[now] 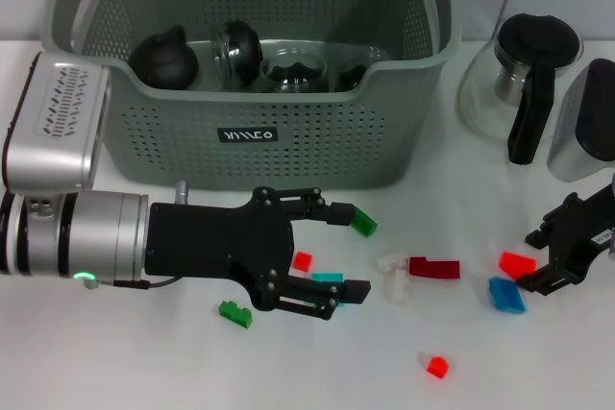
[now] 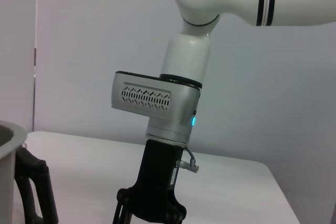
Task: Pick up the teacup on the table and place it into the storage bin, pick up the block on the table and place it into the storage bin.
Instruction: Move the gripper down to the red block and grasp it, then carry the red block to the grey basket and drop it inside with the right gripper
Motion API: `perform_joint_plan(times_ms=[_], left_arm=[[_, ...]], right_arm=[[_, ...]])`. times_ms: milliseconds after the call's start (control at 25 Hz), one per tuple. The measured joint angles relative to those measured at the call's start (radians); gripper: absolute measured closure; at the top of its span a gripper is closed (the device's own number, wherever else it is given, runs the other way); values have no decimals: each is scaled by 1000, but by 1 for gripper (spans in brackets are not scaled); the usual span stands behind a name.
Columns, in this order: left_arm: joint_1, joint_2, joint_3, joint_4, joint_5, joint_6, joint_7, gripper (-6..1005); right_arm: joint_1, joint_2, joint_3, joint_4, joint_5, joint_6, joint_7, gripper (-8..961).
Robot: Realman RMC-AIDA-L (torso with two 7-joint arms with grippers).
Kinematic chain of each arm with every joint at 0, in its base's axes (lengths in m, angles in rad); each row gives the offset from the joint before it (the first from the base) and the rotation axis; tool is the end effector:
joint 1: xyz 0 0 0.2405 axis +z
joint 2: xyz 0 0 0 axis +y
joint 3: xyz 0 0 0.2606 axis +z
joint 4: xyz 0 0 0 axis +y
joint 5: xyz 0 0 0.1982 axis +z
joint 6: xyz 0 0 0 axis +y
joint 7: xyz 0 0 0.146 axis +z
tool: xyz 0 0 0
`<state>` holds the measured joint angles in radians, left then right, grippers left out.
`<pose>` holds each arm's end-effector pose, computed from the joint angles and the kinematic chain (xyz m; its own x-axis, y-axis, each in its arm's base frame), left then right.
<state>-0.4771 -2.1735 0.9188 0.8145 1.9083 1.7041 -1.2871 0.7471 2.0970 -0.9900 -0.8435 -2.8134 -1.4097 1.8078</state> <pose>-0.2075 0.2875 -0.0374 0.8455 0.1393 0.5154 0.1649 -0.9863 -0.0039 0.2644 0.3649 -0.0136 0.8341 -0.3682 0.4107 -0.2764 -0.9234 -0.2663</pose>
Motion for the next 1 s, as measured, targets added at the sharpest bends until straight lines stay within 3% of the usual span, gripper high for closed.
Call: perform_joint_plan(times_ms=[80, 520, 640, 760, 1000], left_arm=[[0, 1, 0, 0, 0, 0, 0, 140], [0, 1, 0, 2, 0, 0, -2, 140], [0, 1, -2, 3, 0, 0, -3, 140], [0, 2, -4, 8, 5, 6, -19, 141], [9, 6, -33, 9, 46, 7, -25, 141]], right_arm=[[1, 1, -8, 0, 0, 0, 0, 242], [12, 2, -30, 8, 6, 0, 2, 474], [18, 1, -26, 4, 8, -9, 5, 651], [11, -2, -6, -60, 28, -72, 13, 639], [-15, -5, 55, -345, 177, -379, 44, 616]])
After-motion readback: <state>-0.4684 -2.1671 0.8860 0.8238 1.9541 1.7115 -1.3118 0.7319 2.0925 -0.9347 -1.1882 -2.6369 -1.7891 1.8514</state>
